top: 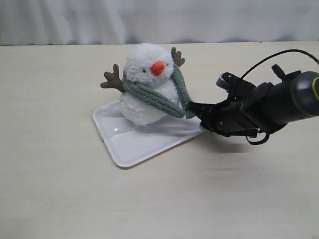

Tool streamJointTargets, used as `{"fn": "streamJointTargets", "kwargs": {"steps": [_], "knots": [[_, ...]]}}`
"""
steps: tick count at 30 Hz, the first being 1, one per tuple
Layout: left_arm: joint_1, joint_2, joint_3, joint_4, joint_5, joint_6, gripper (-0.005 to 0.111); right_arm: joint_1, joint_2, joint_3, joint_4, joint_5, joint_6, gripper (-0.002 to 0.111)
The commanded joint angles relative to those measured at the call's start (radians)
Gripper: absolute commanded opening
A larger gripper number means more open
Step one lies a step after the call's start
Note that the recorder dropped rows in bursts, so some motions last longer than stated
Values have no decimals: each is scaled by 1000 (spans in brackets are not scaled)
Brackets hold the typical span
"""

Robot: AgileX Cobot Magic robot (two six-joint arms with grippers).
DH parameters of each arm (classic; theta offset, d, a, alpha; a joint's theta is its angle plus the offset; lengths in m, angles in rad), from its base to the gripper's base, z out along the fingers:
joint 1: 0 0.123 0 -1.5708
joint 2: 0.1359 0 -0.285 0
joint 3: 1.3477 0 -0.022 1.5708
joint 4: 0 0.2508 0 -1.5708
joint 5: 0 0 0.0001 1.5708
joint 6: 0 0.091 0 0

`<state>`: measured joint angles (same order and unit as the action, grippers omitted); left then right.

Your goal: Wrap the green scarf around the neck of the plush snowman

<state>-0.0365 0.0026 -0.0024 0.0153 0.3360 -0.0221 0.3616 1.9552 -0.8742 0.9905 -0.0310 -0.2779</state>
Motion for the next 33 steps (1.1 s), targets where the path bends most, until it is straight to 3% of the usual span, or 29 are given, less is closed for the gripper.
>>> {"fn": "streamJointTargets", "kwargs": {"steps": [1,10,14,18,22,24,28,33], "knots": [[2,-3,2,-2,-11,-6,0,-3,0,2,-13,62,-132,41],[2,-3,2,-2,-11,-6,0,-127,-41,-6,-13,132,-262,42],[2,-3,2,-2,-11,-6,0,-192,-27,-88,-54,292,-339,42],[2,-3,2,-2,-11,-6,0,-220,14,-257,-241,521,-245,42],[2,-3,2,-2,-11,-6,0,-220,72,-408,-649,575,67,42],[2,-3,2,-2,-11,-6,0,-220,98,-440,-699,601,76,42],[2,-3,2,-2,-11,-6,0,-220,171,-502,-559,718,-124,42],[2,-3,2,-2,-11,-6,0,-220,188,-520,-442,732,-242,42]]}}
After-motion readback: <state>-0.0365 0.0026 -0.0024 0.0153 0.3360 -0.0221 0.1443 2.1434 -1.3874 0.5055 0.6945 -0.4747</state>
